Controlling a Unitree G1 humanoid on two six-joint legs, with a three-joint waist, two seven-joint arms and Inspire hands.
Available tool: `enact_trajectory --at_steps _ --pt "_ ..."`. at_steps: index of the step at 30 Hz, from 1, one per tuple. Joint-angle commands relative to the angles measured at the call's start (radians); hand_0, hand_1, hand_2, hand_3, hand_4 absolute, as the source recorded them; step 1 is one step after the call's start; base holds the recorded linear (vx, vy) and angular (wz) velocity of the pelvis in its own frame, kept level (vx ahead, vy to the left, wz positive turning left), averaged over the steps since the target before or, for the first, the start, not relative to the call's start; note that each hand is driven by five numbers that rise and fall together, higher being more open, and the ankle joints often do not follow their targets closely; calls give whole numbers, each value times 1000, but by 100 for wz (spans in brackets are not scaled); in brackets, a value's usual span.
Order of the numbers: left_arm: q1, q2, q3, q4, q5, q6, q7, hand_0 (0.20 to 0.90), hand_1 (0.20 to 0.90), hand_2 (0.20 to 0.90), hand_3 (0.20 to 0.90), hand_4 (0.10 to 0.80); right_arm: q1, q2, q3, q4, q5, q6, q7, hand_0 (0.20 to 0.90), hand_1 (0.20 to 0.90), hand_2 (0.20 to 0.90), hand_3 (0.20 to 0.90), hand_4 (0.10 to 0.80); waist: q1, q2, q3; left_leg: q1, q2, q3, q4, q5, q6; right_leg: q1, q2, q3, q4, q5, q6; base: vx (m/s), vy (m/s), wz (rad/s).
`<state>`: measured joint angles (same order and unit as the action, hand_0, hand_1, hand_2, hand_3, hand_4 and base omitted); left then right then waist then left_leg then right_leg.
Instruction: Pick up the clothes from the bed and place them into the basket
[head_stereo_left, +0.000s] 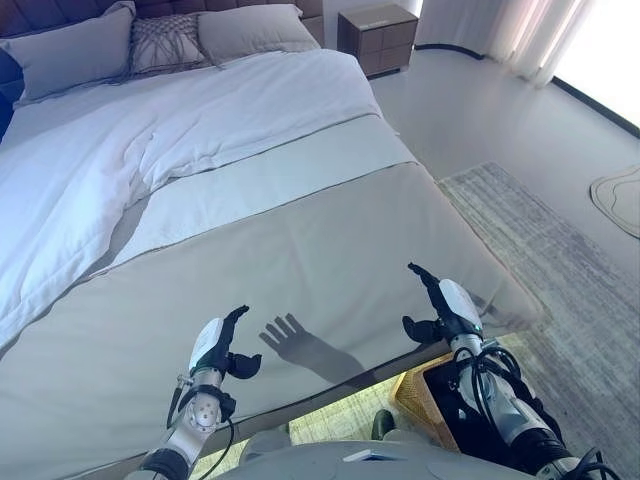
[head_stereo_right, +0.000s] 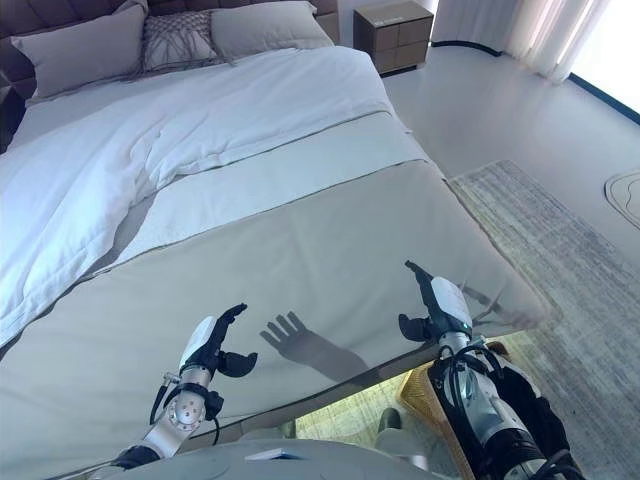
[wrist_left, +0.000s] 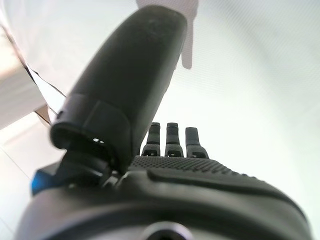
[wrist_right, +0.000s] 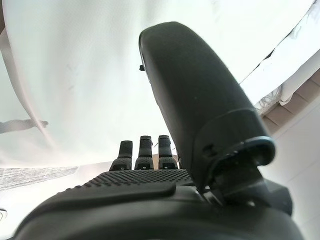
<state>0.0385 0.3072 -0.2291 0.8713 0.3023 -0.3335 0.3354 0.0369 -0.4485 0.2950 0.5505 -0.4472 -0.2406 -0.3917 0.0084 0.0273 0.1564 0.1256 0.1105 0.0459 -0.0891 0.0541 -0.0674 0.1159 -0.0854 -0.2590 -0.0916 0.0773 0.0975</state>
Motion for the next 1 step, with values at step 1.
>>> enact_trajectory --at_steps 1 --pt "-53 58 49 -36 -80 -89 -30 900 900 900 900 800 -36 7 -10 -35 50 -31 -26 900 900 900 900 800 10 -32 -49 -17 -30 19 40 -72 7 0 -26 45 116 -127 1 0 0 0"
